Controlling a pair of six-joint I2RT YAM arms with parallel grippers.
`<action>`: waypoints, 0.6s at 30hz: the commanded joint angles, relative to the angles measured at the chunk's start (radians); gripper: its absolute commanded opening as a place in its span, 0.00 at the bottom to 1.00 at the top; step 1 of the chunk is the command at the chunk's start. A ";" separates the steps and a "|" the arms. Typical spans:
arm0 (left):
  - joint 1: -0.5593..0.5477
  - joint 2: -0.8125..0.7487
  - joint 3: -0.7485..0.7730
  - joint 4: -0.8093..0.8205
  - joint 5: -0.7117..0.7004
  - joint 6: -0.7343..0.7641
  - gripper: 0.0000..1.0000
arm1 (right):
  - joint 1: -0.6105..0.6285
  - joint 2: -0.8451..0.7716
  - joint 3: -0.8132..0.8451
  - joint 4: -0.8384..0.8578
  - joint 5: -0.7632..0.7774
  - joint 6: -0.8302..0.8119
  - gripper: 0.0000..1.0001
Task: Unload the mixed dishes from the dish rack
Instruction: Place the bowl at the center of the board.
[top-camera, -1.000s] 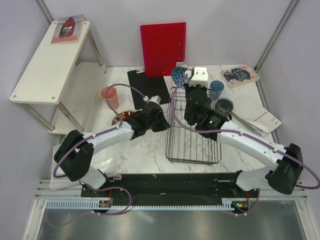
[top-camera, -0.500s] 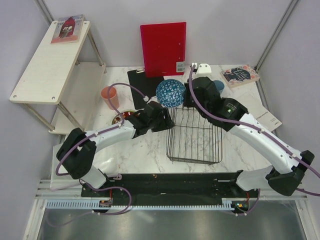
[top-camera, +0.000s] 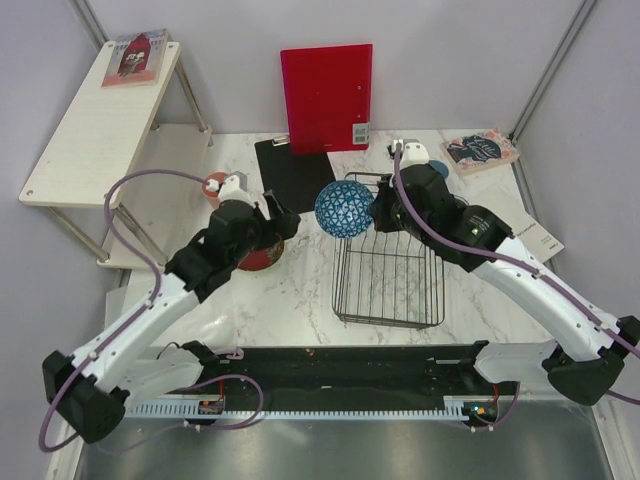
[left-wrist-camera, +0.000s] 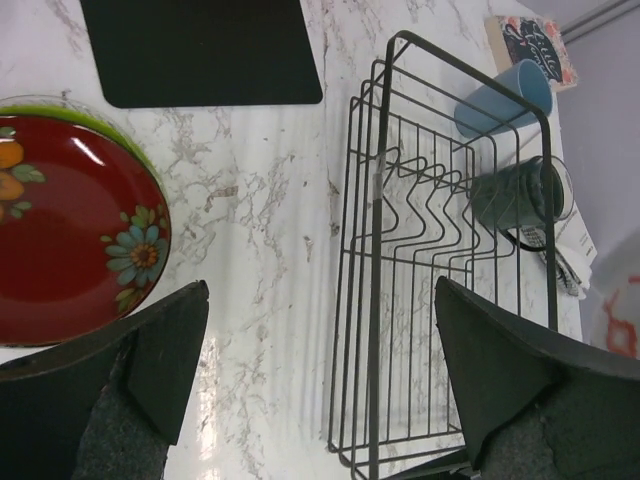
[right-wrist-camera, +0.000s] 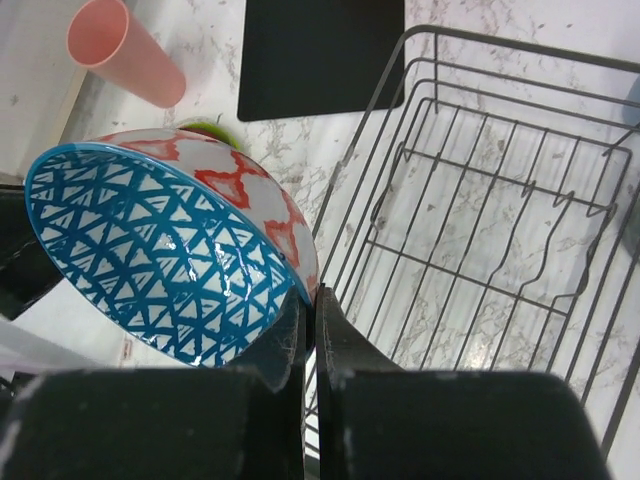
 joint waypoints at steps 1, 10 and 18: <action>0.000 -0.191 -0.122 -0.015 -0.035 0.076 0.99 | -0.002 0.010 -0.015 0.042 -0.165 0.017 0.00; 0.000 -0.352 -0.200 0.061 0.145 0.205 0.99 | -0.002 0.138 0.017 0.062 -0.442 0.022 0.00; -0.002 -0.404 -0.222 0.073 0.142 0.229 0.99 | -0.002 0.196 0.025 0.090 -0.514 0.037 0.00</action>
